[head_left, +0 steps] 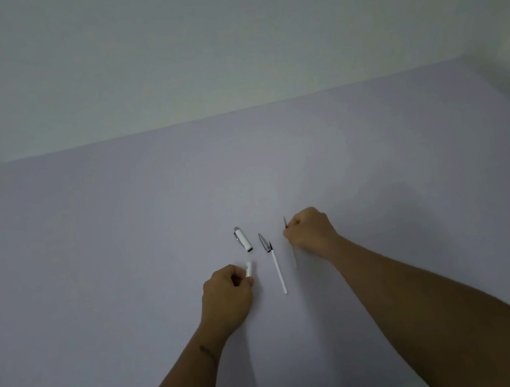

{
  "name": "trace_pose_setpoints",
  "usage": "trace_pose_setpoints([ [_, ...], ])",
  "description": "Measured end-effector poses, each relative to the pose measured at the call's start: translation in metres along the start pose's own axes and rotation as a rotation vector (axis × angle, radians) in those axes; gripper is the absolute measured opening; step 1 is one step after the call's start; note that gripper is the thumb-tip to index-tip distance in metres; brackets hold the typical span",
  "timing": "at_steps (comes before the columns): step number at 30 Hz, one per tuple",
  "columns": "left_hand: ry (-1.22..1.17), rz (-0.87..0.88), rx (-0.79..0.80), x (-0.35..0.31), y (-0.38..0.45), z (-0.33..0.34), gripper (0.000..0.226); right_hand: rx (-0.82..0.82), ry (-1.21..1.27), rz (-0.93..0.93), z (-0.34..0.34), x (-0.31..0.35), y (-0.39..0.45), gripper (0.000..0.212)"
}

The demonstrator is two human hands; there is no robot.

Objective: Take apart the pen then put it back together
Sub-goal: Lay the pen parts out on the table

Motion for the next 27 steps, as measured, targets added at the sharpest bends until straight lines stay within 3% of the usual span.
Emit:
trace_pose_setpoints([
  [5, 0.023, -0.020, 0.011, 0.007, -0.001, 0.006, 0.009, 0.029, -0.246, -0.103, 0.018, -0.008, -0.006, 0.012],
  [22, 0.020, 0.016, 0.004, 0.012, -0.010, -0.013, 0.019, -0.082, -0.395, -0.250, 0.046, -0.003, -0.054, 0.025],
  [27, 0.034, 0.022, 0.000, 0.021, -0.015, -0.024, 0.016, -0.098, -0.431, -0.198, 0.047, -0.003, -0.060, 0.014],
])
Point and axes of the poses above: each hand's wrist, its own y-axis towards the middle knuckle, its own z-axis out of the palm, x = y × z, the point moved 7 cm from there along y, towards the middle knuckle, and after that the axes turned 12 degrees about -x, right-handed, at the moved point
